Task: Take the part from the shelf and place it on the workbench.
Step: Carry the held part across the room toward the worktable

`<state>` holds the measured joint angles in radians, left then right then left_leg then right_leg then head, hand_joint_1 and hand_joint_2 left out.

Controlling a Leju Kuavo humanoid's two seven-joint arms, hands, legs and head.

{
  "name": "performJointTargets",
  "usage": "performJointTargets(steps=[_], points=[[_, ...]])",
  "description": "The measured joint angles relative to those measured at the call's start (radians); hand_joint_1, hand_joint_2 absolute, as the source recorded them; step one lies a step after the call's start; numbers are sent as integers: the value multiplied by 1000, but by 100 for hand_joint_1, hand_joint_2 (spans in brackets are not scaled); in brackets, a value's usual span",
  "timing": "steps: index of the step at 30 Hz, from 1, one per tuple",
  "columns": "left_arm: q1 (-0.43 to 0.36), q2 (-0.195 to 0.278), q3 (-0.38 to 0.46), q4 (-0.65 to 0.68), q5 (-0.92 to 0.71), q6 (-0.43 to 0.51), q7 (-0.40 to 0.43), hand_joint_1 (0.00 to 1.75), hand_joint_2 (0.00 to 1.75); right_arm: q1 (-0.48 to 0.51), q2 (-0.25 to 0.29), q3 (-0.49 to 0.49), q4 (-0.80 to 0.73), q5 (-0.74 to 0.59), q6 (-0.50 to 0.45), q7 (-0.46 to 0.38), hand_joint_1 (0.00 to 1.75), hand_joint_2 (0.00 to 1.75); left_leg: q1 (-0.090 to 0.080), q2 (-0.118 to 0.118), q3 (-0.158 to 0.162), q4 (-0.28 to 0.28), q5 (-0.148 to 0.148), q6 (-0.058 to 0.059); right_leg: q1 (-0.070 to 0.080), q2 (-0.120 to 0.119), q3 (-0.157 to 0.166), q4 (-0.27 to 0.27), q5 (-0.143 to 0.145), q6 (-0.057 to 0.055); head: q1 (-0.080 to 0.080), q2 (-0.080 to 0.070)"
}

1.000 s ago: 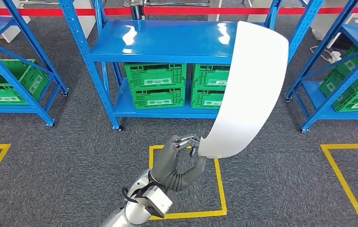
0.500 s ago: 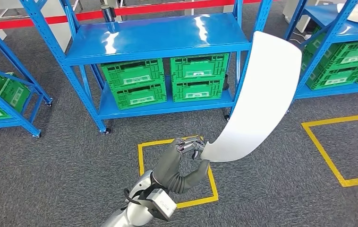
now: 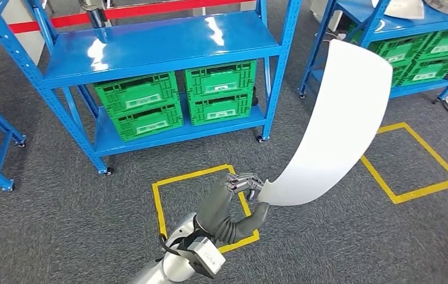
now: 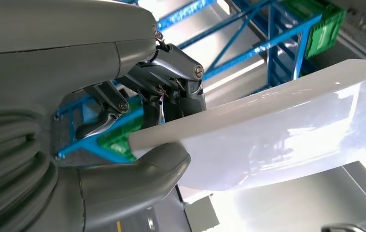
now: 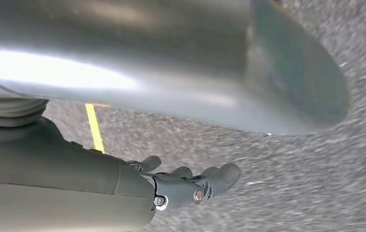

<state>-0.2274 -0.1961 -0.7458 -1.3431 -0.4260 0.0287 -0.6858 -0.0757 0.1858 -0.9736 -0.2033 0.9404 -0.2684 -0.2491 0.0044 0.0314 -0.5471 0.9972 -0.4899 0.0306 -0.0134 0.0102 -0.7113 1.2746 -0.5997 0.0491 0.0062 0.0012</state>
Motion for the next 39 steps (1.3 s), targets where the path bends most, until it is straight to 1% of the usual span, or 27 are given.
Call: performJointTargets(steps=[1, 2, 4, 6, 8, 9, 11, 13, 14, 15, 16, 17, 18, 20, 22, 24, 26, 28, 29, 30, 31, 32, 33, 35, 36, 37, 39], points=[[0, 0, 0, 3, 1, -1, -1, 175, 175, 2, 0, -1, 0, 0, -4, 6, 0, 0, 0, 13, -1, 2, -1, -1, -2, -4, 0, 0, 11, 2, 0, 0], [0, 0, 0, 6, 2, -2, -2, 175, 175, 3, 0, -2, 0, 1, -9, 11, 0, 0, 0, 25, -2, 5, -4, -2, -3, -11, 21, -38, 37, 4, 0, 0], [-2, 0, 0, 8, 3, 1, -2, 175, 175, 2, 0, -3, 0, 6, -16, 21, 0, 0, -2, 46, -3, 16, -11, -11, -2, -52, 91, -166, 92, 3, 1, 0], [-3, 1, 0, 9, 4, 10, 1, 175, 175, -2, 2, -3, 0, 15, -13, 29, 0, 0, -7, 62, -4, 25, -20, -22, 2, -79, 130, -244, 112, -12, 0, 0], [-3, 2, 1, 10, 3, 24, 5, 175, 175, -2, 2, -3, 0, 28, -3, 33, 0, 0, -9, 79, -1, 24, -22, -32, 5, -65, 128, -252, 112, -31, -3, 0], [-3, 2, 1, 10, 2, 29, 6, 175, 175, -1, 3, -3, 0, 33, 2, 33, 0, 0, -8, 78, 1, 26, -25, -39, 5, -56, 126, -253, 114, -38, -5, 0], [-2, 3, 1, 9, 0, 36, 7, 175, 175, 0, 3, -3, 0, 37, 11, 29, 0, 0, -3, 39, -15, 68, -55, -51, 1, -37, 125, -256, 119, -50, -7, 0], [2, 7, 1, 8, -1, 38, 9, 175, 175, -4, 4, -3, 0, 38, 19, 20, 0, 0, -1, -11, -65, 182, -118, -58, -1, -15, 122, -257, 122, -57, -11, 0], [5, 11, 1, 9, -2, 38, 10, 175, 175, -6, 4, -3, 0, 39, 20, 16, 0, 0, -1, -20, -95, 246, -144, -58, 0, -3, 121, -256, 123, -59, -12, 0], [9, 13, 1, 9, -2, 38, 12, 175, 175, -7, 4, -3, 0, 41, 20, 14, 0, 0, -2, -24, -116, 287, -153, -57, 1, 11, 121, -256, 123, -60, -12, 0], [11, 14, 1, 9, -2, 37, 14, 175, 175, -6, 4, -3, 0, 43, 19, 12, 0, 0, -2, -27, -122, 295, -143, -54, 1, 26, 121, -256, 123, -60, -13, 0], [13, 15, 1, 9, -2, 36, 15, 175, 175, -6, 4, -3, 0, 45, 18, 12, 0, 0, -2, -30, -110, 265, -115, -49, 2, 41, 122, -255, 124, -59, -13, 0], [13, 15, 1, 9, -2, 35, 16, 175, 175, -6, 4, -3, 0, 46, 17, 11, 0, 0, -2, -41, -84, 205, -76, -43, 2, 55, 123, -255, 124, -58, -13, 0], [12, 14, 1, 9, -2, 33, 16, 175, 175, -9, 4, -2, 0, 48, 17, 11, 0, 0, -1, -84, -31, 81, -24, -31, 2, 81, 122, -253, 125, -53, -13, 0], [13, 14, 1, 9, -1, 33, 16, 175, 175, -10, 5, -2, 0, 48, 17, 10, 0, 0, -4, -108, -12, 32, -16, -27, -1, 103, 115, -253, 129, -40, -13, 0], [12, 12, 1, 8, 0, 29, 16, 175, 175, -9, 5, -1, 0, 48, 17, 8, 0, 0, -4, -90, -9, 24, -12, -20, -6, 116, 109, -255, 132, -26, -14, 0], [11, 5, 1, 8, 6, 17, 15, 175, 175, -7, 4, -1, 0, 46, 15, 2, 0, 0, 0, -66, -3, 13, -5, -9, -3, 80, 92, -223, 112, -16, -9, 0], [10, 1, 1, 10, 14, 3, 12, 175, 175, -11, 3, -1, 0, 43, 14, -3, 0, 0, 2, -36, -2, 8, -4, -2, 0, 24, 38, -117, 55, -9, -3, 0], [10, 0, 0, 13, 17, -2, 11, 175, 175, -12, 2, -1, 0, 40, 13, -3, 0, 0, 2, -20, -2, 9, -5, 0, -1, 10, 5, -52, 28, -5, -2, 0], [10, 0, -1, 16, 19, -7, 10, 175, 175, -12, 1, -2, 0, 36, 12, -3, 0, 0, 2, -5, -2, 9, -6, 1, -3, 4, -20, -4, 14, -1, -2, 0], [10, -1, -3, 20, 21, -9, 9, 175, 175, -10, 0, -2, 0, 31, 10, -3, 0, 0, 2, 9, -2, 10, -8, 0, -5, -1, -28, 12, 17, 2, -2, 0], [9, -3, -5, 23, 23, -11, 7, 175, 175, -9, -1, -2, 0, 27, 8, -2, 0, 0, 2, 22, -2, 12, -10, -1, -8, -7, -16, -12, 38, 4, -2, 0], [9, -5, -6, 26, 25, -12, 4, 175, 175, -8, -2, -2, 0, 23, 5, -1, 0, 0, 3, 35, -1, 15, -13, -4, -9, -19, 14, -68, 69, 6, -2, 0], [6, -8, -7, 28, 29, -14, 0, 175, 175, -9, -4, -2, 0, 16, 3, 3, 0, 0, -1, 57, 0, 25, -23, -14, -8, -69, 81, -195, 116, 1, -1, 0], [4, -8, -8, 29, 30, -15, -3, 175, 175, -10, -4, -3, 0, 13, 3, 6, 0, 0, -4, 66, 1, 29, -28, -20, -6, -86, 100, -232, 126, -4, -2, 0], [3, -9, -8, 31, 31, -15, -5, 175, 175, -10, -3, -4, 0, 10, 3, 10, 0, 0, -6, 74, 2, 31, -31, -25, -3, -92, 106, -245, 126, -11, -4, 0], [-1, -10, -11, 34, 32, -15, -10, 175, 175, -7, -2, -6, 0, 5, 3, 18, 0, 0, -7, 91, 8, 29, -35, -37, -1, -69, 103, -246, 129, -25, -6, 0]])
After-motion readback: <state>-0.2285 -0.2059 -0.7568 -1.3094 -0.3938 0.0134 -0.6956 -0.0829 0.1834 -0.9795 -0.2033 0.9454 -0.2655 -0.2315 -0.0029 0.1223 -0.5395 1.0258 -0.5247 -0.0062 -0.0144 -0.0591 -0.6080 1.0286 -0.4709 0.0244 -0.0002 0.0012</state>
